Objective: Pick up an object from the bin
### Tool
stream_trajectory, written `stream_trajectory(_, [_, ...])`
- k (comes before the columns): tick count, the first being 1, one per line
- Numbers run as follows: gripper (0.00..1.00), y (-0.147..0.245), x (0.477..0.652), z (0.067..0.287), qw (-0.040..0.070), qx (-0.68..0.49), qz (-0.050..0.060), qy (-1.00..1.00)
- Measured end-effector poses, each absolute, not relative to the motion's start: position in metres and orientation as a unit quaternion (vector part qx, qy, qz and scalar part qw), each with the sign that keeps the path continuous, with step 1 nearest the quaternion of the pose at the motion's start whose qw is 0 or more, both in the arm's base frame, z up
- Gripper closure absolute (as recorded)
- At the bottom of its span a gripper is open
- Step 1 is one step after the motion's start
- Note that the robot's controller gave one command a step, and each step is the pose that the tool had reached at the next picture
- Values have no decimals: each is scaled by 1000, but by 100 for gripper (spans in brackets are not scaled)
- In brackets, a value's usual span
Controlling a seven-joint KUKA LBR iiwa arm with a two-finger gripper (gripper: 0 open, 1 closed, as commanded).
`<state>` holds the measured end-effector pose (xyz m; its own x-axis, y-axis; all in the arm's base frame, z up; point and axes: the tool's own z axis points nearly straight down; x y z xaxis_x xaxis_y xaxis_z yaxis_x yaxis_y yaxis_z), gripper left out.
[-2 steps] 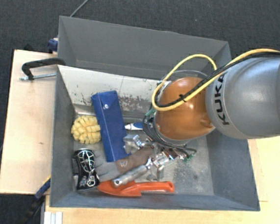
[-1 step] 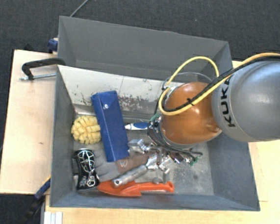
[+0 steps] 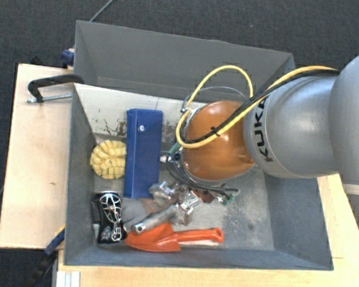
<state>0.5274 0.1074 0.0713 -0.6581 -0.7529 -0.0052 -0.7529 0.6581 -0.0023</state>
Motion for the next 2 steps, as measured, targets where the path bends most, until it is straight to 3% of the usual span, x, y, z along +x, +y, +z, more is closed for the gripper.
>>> stream_trajectory(1, [100,107,527,71,3,-413,0,911])
stream_trajectory(2, [100,90,511,73,10,-416,1,909])
